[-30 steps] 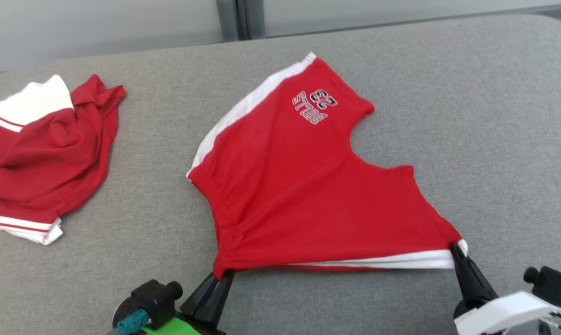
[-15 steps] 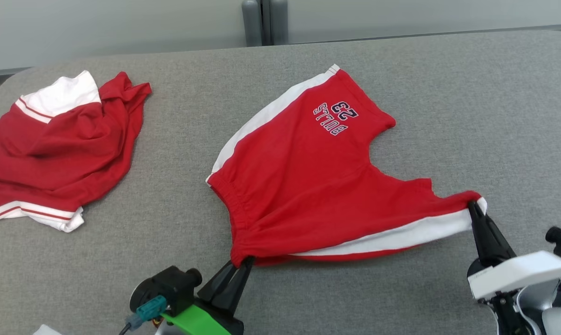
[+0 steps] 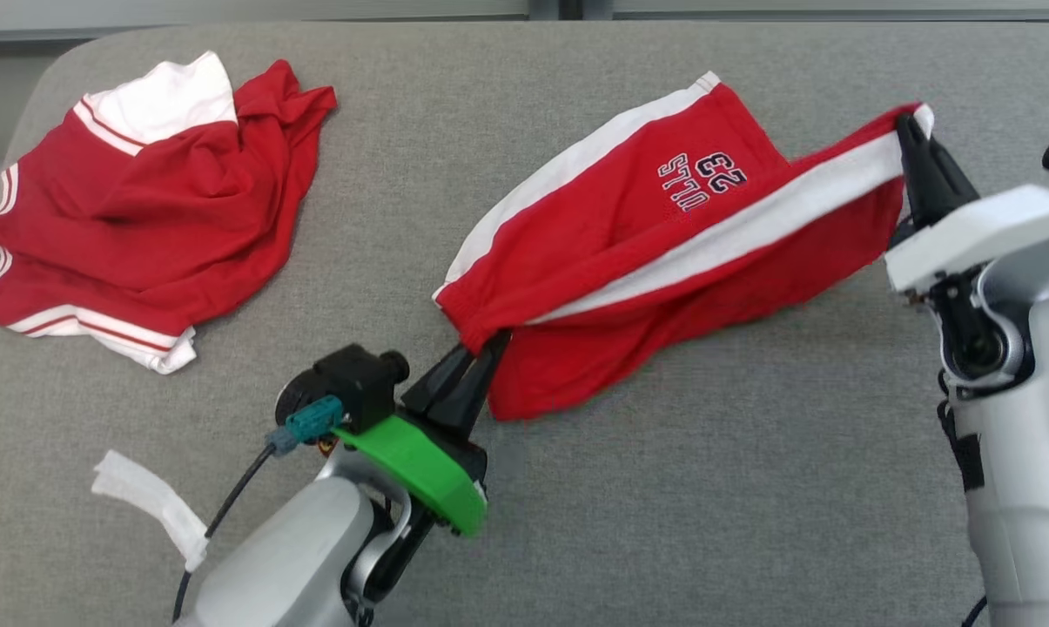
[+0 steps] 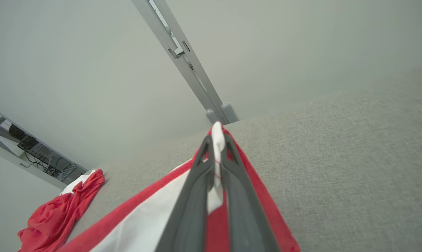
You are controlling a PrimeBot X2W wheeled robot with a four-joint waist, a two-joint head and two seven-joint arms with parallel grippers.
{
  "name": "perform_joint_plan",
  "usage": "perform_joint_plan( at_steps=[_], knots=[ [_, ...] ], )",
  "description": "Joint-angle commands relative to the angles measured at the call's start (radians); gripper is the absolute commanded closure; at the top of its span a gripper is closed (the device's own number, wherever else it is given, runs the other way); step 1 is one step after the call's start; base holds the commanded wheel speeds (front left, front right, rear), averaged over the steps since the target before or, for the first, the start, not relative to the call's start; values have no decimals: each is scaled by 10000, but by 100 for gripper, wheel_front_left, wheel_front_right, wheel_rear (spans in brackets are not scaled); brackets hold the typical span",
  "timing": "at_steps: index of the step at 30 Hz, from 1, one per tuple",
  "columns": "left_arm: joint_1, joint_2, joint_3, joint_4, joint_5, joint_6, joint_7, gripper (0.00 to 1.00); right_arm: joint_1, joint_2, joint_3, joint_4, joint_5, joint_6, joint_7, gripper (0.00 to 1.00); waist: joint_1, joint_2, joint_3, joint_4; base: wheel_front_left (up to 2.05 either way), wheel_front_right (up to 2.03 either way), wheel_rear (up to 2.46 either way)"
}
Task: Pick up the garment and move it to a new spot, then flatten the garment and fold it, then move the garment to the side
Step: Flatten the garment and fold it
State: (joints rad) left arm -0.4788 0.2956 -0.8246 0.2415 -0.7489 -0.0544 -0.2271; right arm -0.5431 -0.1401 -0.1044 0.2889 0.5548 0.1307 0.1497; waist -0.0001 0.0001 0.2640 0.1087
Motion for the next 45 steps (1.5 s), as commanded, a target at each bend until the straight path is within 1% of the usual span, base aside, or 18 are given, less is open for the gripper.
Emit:
perform_joint_plan(
  at_steps=[1,3,6,9,13,14,15,16,19,23,28,34,38,43,44,45],
  knots=[
    [-467,-191,89,272,-67,-117,-69,100,-632,-91,-20,459,-162,-1,28,100,1,-1,695,655,0,0,0],
    [-931,-537,210,729,-195,-213,-105,100,-1443,-182,-62,1211,-414,-1,2,100,1,-1,975,895,0,0,0],
    [-1558,-979,401,1500,-300,-294,-163,100,-2526,-255,143,2163,-773,-1,-116,100,1,-1,1325,1183,0,0,0],
    [-2099,-1419,342,2274,-175,-422,-217,100,-3448,-363,189,3224,-1126,-1,-327,100,1,-1,1618,1400,0,0,0],
    [-2509,-1767,291,3124,-119,-570,-310,100,-4235,-417,491,4389,-1521,-1,-657,100,1,-1,1766,1532,0,0,0],
    [-2582,-1809,271,3287,-69,-587,-315,95,-4358,-461,483,4620,-1583,-1,-782,79,1,-1,1782,1537,0,0,0],
    [-2673,-1879,239,3441,11,-601,-334,2,-4479,-487,524,4900,-1620,-1,-903,0,1,-1,1788,1548,0,0,0],
    [-2704,-1941,251,3547,40,-602,-355,0,-4544,-479,628,5060,-1653,-1,-1011,0,1,-1,1782,1555,0,0,0],
    [-2701,-2053,318,3752,265,-654,-387,0,-4606,-561,978,5476,-1524,-1,-1347,0,1,-1,1663,1536,0,0,0],
    [-2125,-2035,871,3328,604,-681,-378,0,-4178,-883,1318,5808,-1199,-1,-1805,0,1,-1,1308,1471,0,0,0],
    [-1008,-1770,1964,2236,1272,-483,-381,0,-3421,-1428,2054,6039,-929,-1,-1991,0,1,-1,893,1375,0,0,0],
    [461,-1472,3412,817,2127,-166,-371,0,-2928,-1828,2545,6374,-707,-1,-2010,0,1,-1,761,1498,0,0,0],
    [1242,-1497,4458,-38,2783,-59,-370,0,-2894,-1998,2650,6718,-647,-1,-1915,0,1,-1,839,1711,0,0,0],
    [1938,-1841,5633,-636,3262,-156,-372,0,-2900,-2068,2729,7206,-583,-2,-1774,0,1,-1,915,1893,0,0,0],
    [2079,-1911,5821,-705,3391,-191,-373,0,-2864,-2004,2782,7276,-531,-2,-1718,69,1,-1,912,1918,0,0,0],
    [2191,-1967,5938,-744,3493,-213,-373,0,-2824,-1960,2848,7291,-506,-1,-1696,100,1,-1,904,1931,0,0,0]
  ],
)
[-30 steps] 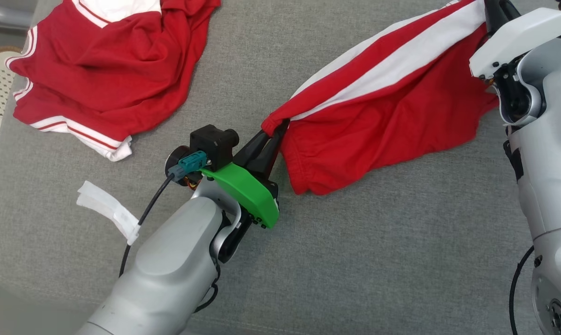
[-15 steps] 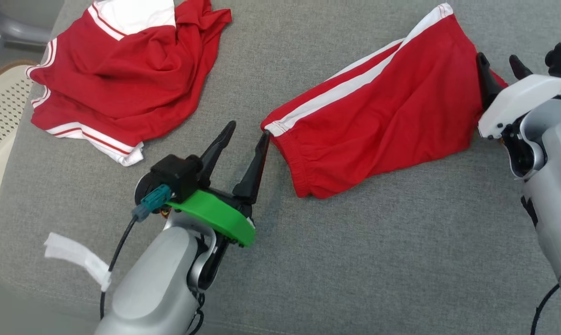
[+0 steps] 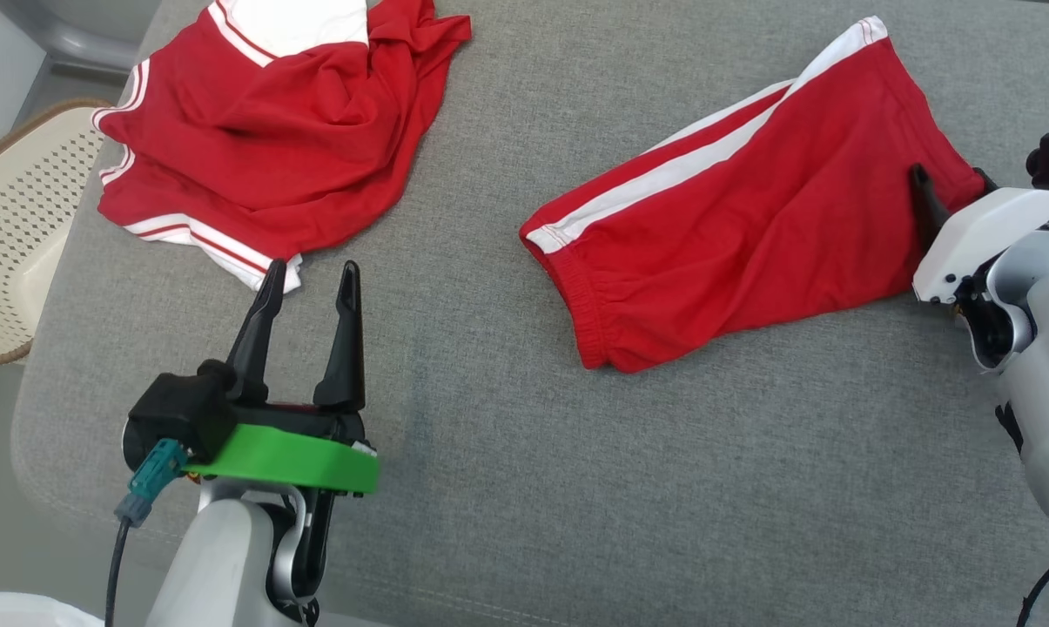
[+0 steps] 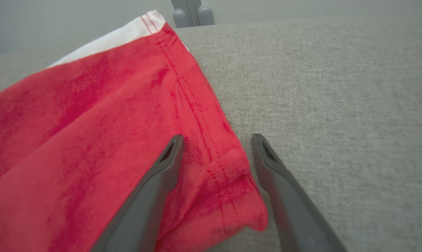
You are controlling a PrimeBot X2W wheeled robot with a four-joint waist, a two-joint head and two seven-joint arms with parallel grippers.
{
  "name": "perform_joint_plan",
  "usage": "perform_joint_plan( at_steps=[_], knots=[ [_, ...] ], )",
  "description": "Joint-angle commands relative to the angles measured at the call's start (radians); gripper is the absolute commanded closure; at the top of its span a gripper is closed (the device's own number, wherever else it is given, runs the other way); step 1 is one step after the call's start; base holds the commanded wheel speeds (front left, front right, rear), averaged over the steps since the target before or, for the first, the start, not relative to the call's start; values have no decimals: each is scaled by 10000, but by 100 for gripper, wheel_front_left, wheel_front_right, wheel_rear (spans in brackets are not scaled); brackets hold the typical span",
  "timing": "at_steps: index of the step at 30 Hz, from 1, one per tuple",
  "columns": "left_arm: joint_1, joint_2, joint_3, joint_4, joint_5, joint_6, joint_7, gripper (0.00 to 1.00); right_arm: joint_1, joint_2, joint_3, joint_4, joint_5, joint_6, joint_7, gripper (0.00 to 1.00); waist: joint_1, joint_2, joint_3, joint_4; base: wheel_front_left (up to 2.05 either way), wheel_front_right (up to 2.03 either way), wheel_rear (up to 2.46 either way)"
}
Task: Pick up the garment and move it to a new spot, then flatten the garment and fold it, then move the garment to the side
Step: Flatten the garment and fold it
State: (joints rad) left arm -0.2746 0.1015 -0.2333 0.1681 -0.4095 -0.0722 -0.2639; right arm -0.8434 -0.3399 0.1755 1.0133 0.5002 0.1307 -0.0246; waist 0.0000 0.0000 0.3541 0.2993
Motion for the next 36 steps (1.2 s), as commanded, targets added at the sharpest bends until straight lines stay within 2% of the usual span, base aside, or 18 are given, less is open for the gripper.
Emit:
perform_joint_plan(
  at_steps=[1,6,11,18,23,30,36],
  knots=[
    [254,-86,164,-63,220,-77,-4,0,245,80,138,38,105,-1,59,100,0,0,-8,26,0,0,0],
    [616,-267,670,-138,653,-248,-5,0,403,133,141,-87,573,-7,-263,100,0,0,-189,-169,0,0,0],
    [880,-365,1027,-168,1012,-343,-5,0,847,212,313,-521,1113,-7,-774,100,0,0,-632,-686,0,0,0],
    [1241,-394,1447,-186,1361,-464,-5,0,2254,-246,390,-1340,2134,-7,-1107,100,0,0,-1343,-1519,0,0,0],
    [1548,-330,1738,-208,1536,-490,-5,0,3295,-614,47,-1637,2770,-7,-1284,100,0,0,-1760,-1970,0,0,0],
    [1880,-312,2001,-327,1773,-516,-5,0,4211,-955,-547,-1550,3209,-5,-1476,100,0,0,-2050,-2068,0,0,0],
    [1963,-337,2122,-354,1873,-538,-5,0,3819,-728,-506,-1917,2998,-5,-1590,100,0,0,-2055,-2045,0,0,0]
  ],
)
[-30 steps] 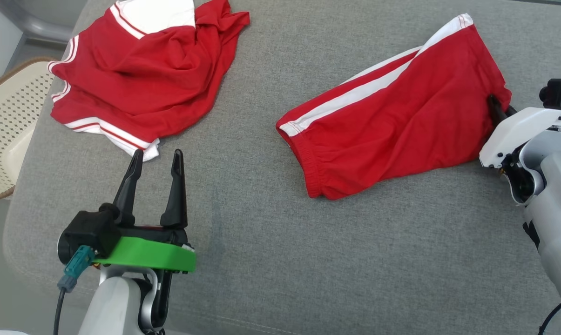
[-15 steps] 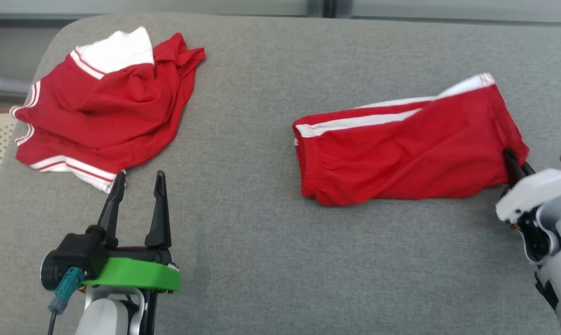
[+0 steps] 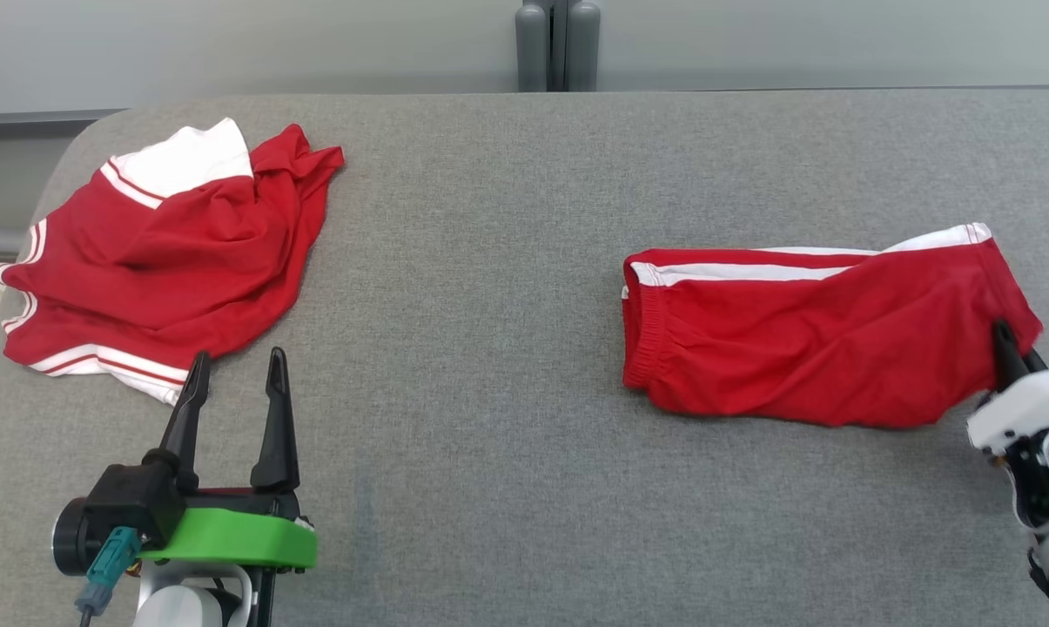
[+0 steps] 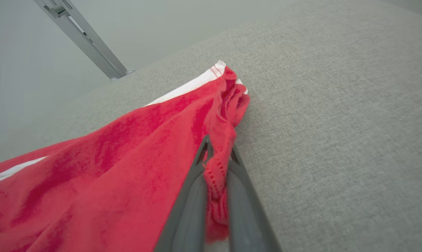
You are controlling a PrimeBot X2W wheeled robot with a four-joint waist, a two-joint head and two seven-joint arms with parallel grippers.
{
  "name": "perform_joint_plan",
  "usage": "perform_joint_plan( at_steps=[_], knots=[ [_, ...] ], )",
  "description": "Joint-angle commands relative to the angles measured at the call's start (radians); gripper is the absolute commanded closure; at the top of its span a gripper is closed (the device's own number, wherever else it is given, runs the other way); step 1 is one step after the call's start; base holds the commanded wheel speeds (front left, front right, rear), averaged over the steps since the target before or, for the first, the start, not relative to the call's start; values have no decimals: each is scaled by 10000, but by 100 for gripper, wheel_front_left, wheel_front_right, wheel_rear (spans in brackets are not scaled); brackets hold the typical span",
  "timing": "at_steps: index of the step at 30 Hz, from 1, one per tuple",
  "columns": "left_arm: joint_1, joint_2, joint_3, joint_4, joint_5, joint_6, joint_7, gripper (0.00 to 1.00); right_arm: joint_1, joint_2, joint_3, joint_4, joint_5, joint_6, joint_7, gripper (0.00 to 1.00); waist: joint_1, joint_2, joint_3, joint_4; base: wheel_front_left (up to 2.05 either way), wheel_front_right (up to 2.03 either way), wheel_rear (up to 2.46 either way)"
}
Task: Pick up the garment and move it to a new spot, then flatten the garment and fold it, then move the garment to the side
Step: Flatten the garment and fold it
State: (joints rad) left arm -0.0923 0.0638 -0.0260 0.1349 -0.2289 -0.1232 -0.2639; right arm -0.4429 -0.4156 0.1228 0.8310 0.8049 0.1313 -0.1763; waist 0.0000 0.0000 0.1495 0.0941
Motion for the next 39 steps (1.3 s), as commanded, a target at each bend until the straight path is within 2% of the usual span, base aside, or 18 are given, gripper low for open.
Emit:
perform_joint_plan(
  at_steps=[1,10,17,24,25,26,27,33,39],
  knots=[
    [151,36,56,-4,80,-30,-5,0,-269,88,51,-191,-96,-11,-86,100,0,0,-33,14,0,0,0],
    [340,-21,116,75,127,-50,-5,0,-756,949,993,-1958,-730,-11,37,100,0,0,-427,189,0,0,0],
    [361,-46,-15,42,161,-72,-5,0,-44,1458,2074,-3320,-1564,-11,525,100,0,0,-368,575,0,0,0],
    [10,-70,-214,145,125,-69,-5,0,843,2060,2708,-3785,-2125,-11,744,100,0,0,-139,876,0,0,0],
    [-9,-74,-222,171,113,-71,-5,0,958,2179,2749,-3763,-2199,-10,704,95,0,0,-128,895,0,0,0],
    [-24,-78,-230,193,108,-72,-5,0,1039,2265,2805,-3772,-2269,-11,647,61,0,0,-124,906,0,0,0],
    [-38,-81,-235,216,105,-74,-5,0,1142,2354,2870,-3785,-2312,-11,580,0,0,0,-124,911,0,0,0],
    [19,-88,-168,345,151,-77,-5,0,1376,2290,2755,-4204,-2348,-11,-110,0,0,0,-255,762,0,0,0],
    [64,-54,-126,390,215,-81,-5,0,1562,1859,1461,-4609,-2277,-11,-547,0,0,0,-386,585,0,0,0]
  ],
)
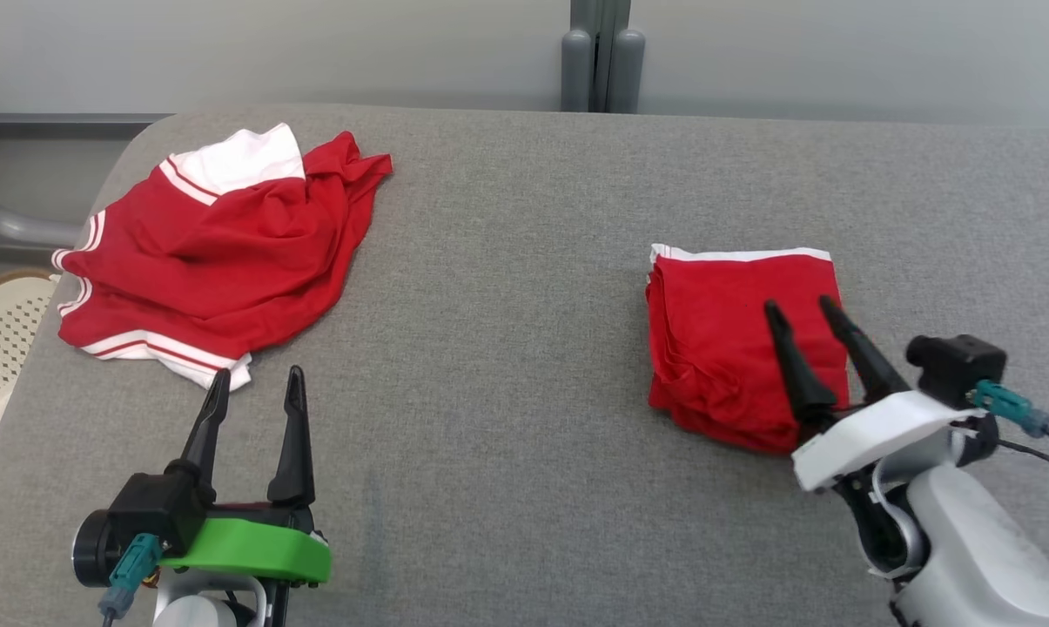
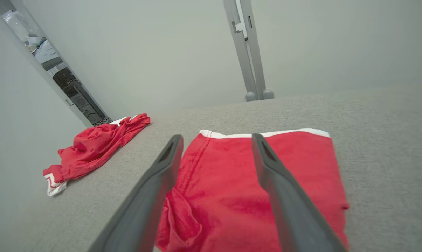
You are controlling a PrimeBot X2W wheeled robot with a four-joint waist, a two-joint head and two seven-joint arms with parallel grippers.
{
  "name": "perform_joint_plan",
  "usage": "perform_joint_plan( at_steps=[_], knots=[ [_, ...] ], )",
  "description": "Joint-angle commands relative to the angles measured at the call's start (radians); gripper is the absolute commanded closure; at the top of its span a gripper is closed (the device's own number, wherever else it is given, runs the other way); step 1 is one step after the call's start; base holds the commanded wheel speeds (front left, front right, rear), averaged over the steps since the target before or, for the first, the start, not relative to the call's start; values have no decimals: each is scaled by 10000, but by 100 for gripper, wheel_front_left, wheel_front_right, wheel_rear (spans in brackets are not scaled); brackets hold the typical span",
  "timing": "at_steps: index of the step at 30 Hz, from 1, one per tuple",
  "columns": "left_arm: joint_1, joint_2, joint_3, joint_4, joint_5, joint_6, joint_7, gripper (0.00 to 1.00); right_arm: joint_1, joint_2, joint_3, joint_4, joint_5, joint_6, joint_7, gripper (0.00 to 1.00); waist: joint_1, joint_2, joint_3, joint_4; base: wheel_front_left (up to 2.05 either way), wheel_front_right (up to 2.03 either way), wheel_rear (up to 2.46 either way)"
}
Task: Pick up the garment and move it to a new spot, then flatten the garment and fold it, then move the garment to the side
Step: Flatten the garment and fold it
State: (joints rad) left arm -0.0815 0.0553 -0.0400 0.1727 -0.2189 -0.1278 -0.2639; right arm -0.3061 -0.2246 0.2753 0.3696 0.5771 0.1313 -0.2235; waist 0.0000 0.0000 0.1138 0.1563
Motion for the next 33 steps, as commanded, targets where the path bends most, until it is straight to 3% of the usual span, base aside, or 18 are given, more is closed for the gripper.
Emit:
perform_joint_plan(
  at_steps=[1,4,5,6,7,14,22,29,33],
  knots=[
    [-52,34,6,12,125,-35,-5,0,207,-123,-292,46,-56,-11,-85,0,0,0,-32,-47,0,0,0],
    [-104,32,-37,0,138,-36,-5,0,251,-276,-889,242,-259,-11,-37,0,0,0,-1,-39,0,0,0],
    [-130,32,-51,-6,138,-36,-5,0,268,-303,-1010,326,-325,-11,-15,16,0,0,20,-29,0,0,0],
    [-164,33,-73,-15,135,-37,-5,0,289,-318,-1123,452,-407,-11,19,88,0,0,45,-13,0,0,0],
    [-195,37,-108,-18,129,-37,-5,0,291,-318,-1179,571,-480,-11,90,100,0,0,82,12,0,0,0],
    [-307,38,-217,22,77,-33,-5,0,-68,-199,-669,1476,-1174,-11,171,100,0,0,270,220,0,0,0],
    [-464,35,-327,82,56,-34,-5,0,-432,669,433,2504,-1376,-11,-36,100,0,0,368,426,0,0,0],
    [-430,22,-328,126,104,-33,-5,0,-754,1447,1900,2765,-1225,-11,-297,100,0,0,378,231,0,0,0],
    [-361,44,-241,179,139,-33,-5,0,-933,1565,1969,2602,-1165,-11,-407,100,0,0,273,-76,0,0,0]
  ],
)
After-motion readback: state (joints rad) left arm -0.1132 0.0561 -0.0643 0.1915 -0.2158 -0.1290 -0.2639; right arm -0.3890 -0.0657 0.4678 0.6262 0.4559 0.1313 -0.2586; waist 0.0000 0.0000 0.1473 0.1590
